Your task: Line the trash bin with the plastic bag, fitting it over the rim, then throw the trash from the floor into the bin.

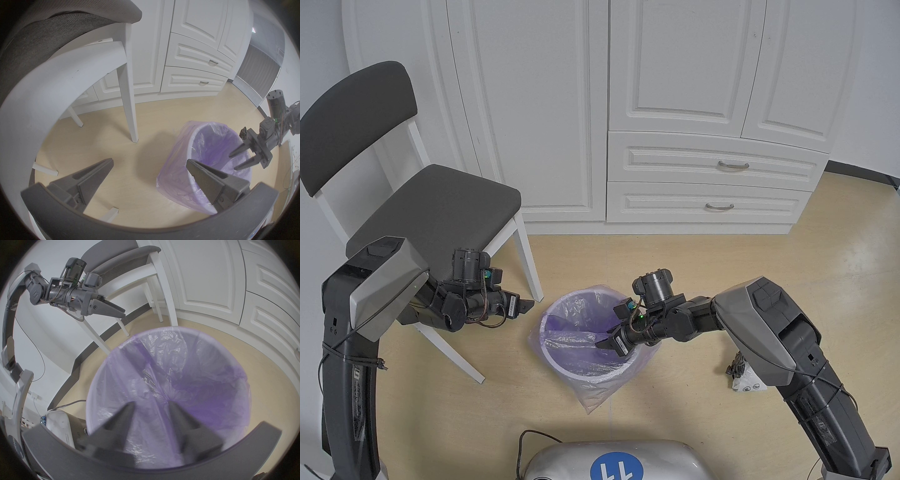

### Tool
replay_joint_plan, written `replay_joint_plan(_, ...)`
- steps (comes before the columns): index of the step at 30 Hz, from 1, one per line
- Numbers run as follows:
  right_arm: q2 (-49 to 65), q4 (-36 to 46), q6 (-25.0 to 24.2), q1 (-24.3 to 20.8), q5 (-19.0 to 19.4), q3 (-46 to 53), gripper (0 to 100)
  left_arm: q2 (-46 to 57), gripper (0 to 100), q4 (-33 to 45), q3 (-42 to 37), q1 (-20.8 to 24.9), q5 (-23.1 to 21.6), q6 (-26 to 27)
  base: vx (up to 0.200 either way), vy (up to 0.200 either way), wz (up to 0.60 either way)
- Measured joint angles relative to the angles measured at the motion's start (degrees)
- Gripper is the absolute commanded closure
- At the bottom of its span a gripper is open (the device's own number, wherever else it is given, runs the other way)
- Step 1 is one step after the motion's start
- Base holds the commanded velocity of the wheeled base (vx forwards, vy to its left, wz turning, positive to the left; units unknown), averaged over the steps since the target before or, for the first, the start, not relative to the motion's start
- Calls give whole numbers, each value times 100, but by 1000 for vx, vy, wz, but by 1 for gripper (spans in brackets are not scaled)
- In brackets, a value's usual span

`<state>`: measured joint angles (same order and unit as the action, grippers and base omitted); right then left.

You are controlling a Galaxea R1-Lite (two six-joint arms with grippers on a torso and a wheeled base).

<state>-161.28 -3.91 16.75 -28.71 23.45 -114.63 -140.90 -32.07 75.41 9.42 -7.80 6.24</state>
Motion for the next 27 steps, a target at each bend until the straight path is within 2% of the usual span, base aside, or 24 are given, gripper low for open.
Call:
replay_joint_plan(11,274,24,9,-94,2,127,100,2,0,0,0,-6,-2,-1,0,0,0)
replay_joint_plan(27,1090,-221,46,-408,-15,1858,100,24,0,-241,-83,-2,-2,0,0,0,0)
